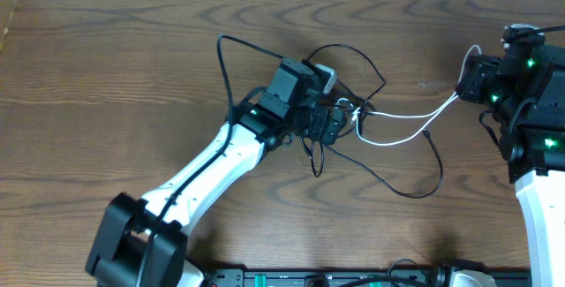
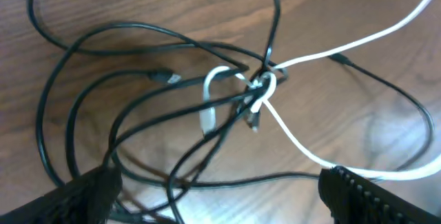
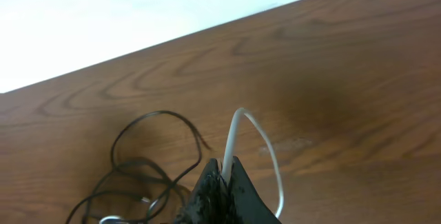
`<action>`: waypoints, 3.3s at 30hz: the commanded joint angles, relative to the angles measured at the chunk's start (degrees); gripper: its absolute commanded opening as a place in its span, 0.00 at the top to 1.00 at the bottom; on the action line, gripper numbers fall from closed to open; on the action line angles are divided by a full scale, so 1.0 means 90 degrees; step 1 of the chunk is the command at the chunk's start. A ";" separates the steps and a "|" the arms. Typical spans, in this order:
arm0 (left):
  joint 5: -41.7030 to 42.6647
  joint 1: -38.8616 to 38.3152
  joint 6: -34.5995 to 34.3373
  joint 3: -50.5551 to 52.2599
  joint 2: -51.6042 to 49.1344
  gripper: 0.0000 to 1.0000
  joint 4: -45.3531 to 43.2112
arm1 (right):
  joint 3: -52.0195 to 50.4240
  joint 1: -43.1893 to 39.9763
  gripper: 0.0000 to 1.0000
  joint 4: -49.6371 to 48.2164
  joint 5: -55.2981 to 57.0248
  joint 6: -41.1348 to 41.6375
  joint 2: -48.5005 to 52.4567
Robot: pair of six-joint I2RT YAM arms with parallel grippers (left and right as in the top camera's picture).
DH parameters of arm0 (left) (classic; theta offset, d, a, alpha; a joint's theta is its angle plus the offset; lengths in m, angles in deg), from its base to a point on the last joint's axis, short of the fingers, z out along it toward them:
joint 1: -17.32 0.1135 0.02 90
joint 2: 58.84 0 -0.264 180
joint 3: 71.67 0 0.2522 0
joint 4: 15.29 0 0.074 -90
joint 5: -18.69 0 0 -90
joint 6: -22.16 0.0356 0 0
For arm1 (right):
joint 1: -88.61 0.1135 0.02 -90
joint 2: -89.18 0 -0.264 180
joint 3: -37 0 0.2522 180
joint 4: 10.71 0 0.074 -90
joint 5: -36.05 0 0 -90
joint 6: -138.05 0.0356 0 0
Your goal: Untangle cables
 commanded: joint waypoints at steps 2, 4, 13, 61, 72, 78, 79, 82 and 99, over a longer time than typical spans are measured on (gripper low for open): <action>-0.0250 -0.0107 0.0175 -0.0058 -0.0571 0.14 -0.0338 | 0.0087 0.0044 0.99 0.0002 -0.0712 -0.0080 -0.0022; -0.0253 -0.0112 0.0318 -0.0058 -0.0804 0.14 -0.0539 | 0.0087 0.0041 0.99 0.0005 -0.0857 -0.0080 -0.0022; -0.0911 -0.0112 0.0826 -0.0058 -0.1212 0.22 -0.1078 | 0.0087 0.0041 0.99 0.0005 -0.0865 -0.0080 -0.0022; -0.0950 0.2618 -0.0559 -0.0063 0.1367 0.93 0.0996 | 0.0085 -0.1783 0.99 0.0838 0.4932 0.0488 -0.0007; -0.1200 0.2897 -0.1319 -0.0061 0.1367 0.93 0.1032 | 0.0085 -0.2052 0.99 0.0571 0.1668 0.0083 0.0051; -0.0818 0.2727 -0.1355 -0.0058 0.1365 0.92 0.1190 | 0.0085 -0.2040 0.73 0.0457 -0.0845 -0.0503 0.0131; -0.0816 0.2662 -0.1353 -0.0058 0.1365 0.93 0.1229 | 0.0085 -0.2025 0.53 0.0454 -0.1409 -0.0685 0.0136; -0.0818 0.2429 -0.1171 -0.0058 0.1365 0.93 0.1362 | 0.0085 -0.1875 0.28 0.0457 -0.3019 -0.1326 0.0136; -0.1370 0.1685 -0.0806 -0.0058 0.1292 0.93 0.1880 | 0.0068 0.0680 0.44 0.0323 -0.1513 -0.1105 0.1234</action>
